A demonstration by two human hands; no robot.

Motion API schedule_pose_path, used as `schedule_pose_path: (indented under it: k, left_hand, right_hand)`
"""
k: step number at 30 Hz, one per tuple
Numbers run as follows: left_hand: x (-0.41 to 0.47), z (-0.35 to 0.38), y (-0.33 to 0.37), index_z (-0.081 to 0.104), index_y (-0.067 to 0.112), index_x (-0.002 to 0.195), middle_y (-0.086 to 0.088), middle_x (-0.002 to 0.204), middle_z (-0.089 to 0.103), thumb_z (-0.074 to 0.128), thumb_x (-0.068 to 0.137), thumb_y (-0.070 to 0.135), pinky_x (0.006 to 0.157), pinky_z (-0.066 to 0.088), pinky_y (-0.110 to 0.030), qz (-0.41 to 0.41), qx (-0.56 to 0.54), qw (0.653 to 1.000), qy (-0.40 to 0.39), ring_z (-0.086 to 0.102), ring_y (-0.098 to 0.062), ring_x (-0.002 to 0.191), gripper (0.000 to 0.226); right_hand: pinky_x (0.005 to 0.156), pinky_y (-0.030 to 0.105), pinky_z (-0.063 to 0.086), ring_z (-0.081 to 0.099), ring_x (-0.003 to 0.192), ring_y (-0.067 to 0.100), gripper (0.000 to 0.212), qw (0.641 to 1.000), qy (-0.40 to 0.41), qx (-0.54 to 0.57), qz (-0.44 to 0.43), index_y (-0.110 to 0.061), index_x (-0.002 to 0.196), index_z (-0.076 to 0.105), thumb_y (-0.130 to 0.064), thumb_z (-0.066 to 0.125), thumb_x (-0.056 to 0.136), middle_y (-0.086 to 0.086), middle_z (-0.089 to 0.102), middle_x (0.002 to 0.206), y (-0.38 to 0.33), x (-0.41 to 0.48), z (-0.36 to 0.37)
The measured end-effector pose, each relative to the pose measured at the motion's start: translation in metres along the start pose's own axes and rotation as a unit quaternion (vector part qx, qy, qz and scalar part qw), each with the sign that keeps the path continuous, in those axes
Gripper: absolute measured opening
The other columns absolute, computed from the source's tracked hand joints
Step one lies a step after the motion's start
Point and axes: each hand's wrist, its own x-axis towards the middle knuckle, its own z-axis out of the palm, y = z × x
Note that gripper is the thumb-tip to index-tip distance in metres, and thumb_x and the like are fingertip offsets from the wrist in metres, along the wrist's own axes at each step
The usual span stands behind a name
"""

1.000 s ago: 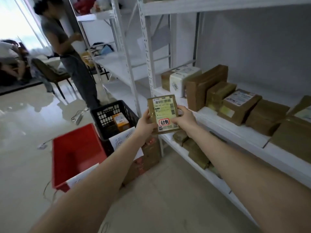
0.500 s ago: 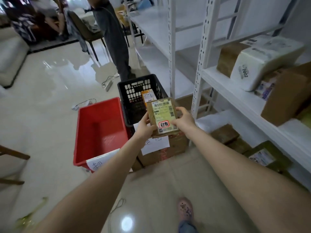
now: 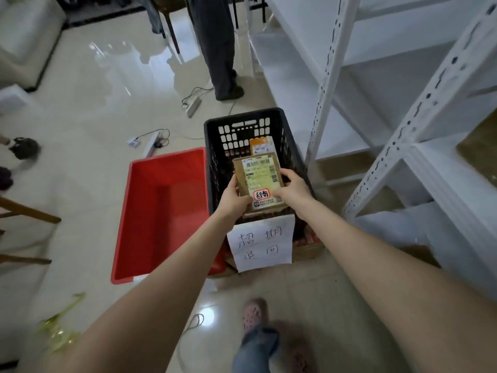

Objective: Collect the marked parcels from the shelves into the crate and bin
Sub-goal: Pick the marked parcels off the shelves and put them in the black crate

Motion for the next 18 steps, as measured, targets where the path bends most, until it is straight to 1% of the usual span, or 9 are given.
schedule_pose_path:
  k: [2,4,6,7,8,11,15,18]
  left_hand:
    - [0.033,-0.008,0.000,0.038,0.025,0.139,-0.003,0.120,0.063,0.058,0.088,-0.004,0.068,0.057,-0.030,-0.004,0.002,1.000,0.002,0.064,-0.020,0.102,0.062]
    - [0.070,-0.016,0.000,0.037,0.025,0.141,-0.003,0.123,0.062,0.060,0.088,-0.001,0.082,0.057,-0.038,-0.015,0.000,1.000,-0.004,0.063,-0.020,0.107,0.063]
    - [0.111,-0.022,-0.002,0.038,0.024,0.140,-0.001,0.123,0.062,0.061,0.088,0.001,0.088,0.055,-0.041,-0.026,0.002,1.000,-0.009,0.062,-0.019,0.108,0.062]
    - [0.133,-0.025,-0.003,0.039,0.024,0.139,-0.001,0.122,0.062,0.062,0.088,0.003,0.090,0.055,-0.041,-0.029,0.003,1.000,-0.011,0.062,-0.018,0.108,0.060]
    - [0.156,-0.028,-0.005,0.040,0.024,0.138,0.000,0.122,0.062,0.063,0.088,0.004,0.091,0.054,-0.041,-0.032,0.004,0.999,-0.010,0.062,-0.018,0.108,0.059]
    - [0.214,-0.037,-0.016,0.040,0.022,0.136,-0.002,0.124,0.062,0.060,0.089,0.004,0.091,0.054,-0.041,-0.052,0.012,0.999,-0.001,0.062,-0.019,0.108,0.054]
    - [0.283,-0.046,-0.033,0.038,0.021,0.138,-0.002,0.125,0.062,0.055,0.091,0.004,0.090,0.054,-0.036,-0.089,0.024,0.996,0.012,0.063,-0.018,0.106,0.053]
    - [0.330,-0.044,-0.044,0.031,0.017,0.145,0.001,0.126,0.058,0.050,0.093,0.003,0.089,0.051,-0.032,-0.097,0.038,0.994,0.031,0.060,-0.018,0.110,0.057]
  right_hand:
    - [0.078,0.030,0.054,0.059,0.104,0.019,0.069,1.000,0.003,-0.011,0.007,-0.025,0.143,0.040,-0.004,0.067,0.083,0.006,0.056,0.131,-0.008,0.030,0.011]
    - [0.076,0.028,0.053,0.057,0.104,0.018,0.070,0.999,0.008,-0.029,0.019,-0.025,0.144,0.039,-0.006,0.068,0.083,0.005,0.053,0.133,-0.014,0.063,0.022]
    - [0.086,0.033,0.053,0.057,0.111,0.020,0.071,0.999,0.007,-0.037,0.031,-0.023,0.145,0.037,-0.006,0.068,0.083,0.005,0.053,0.135,-0.019,0.099,0.032]
    - [0.090,0.033,0.052,0.056,0.113,0.020,0.072,0.998,0.007,-0.042,0.034,-0.021,0.146,0.037,-0.006,0.067,0.083,0.005,0.053,0.135,-0.021,0.118,0.037]
    - [0.090,0.032,0.051,0.056,0.113,0.019,0.071,0.998,0.008,-0.052,0.039,-0.020,0.146,0.036,-0.005,0.067,0.083,0.004,0.054,0.134,-0.023,0.138,0.042]
    - [0.084,0.028,0.050,0.057,0.109,0.018,0.066,0.995,0.001,-0.080,0.063,-0.021,0.144,0.040,-0.007,0.065,0.085,0.001,0.056,0.131,-0.024,0.189,0.058]
    - [0.079,0.031,0.051,0.060,0.100,0.018,0.048,0.987,-0.020,-0.131,0.088,-0.026,0.133,0.052,-0.016,0.063,0.088,-0.003,0.063,0.120,-0.015,0.249,0.084]
    - [0.067,0.028,0.045,0.056,0.091,0.015,0.036,0.982,-0.030,-0.164,0.085,-0.026,0.126,0.058,-0.023,0.060,0.090,-0.002,0.064,0.117,0.000,0.292,0.102]
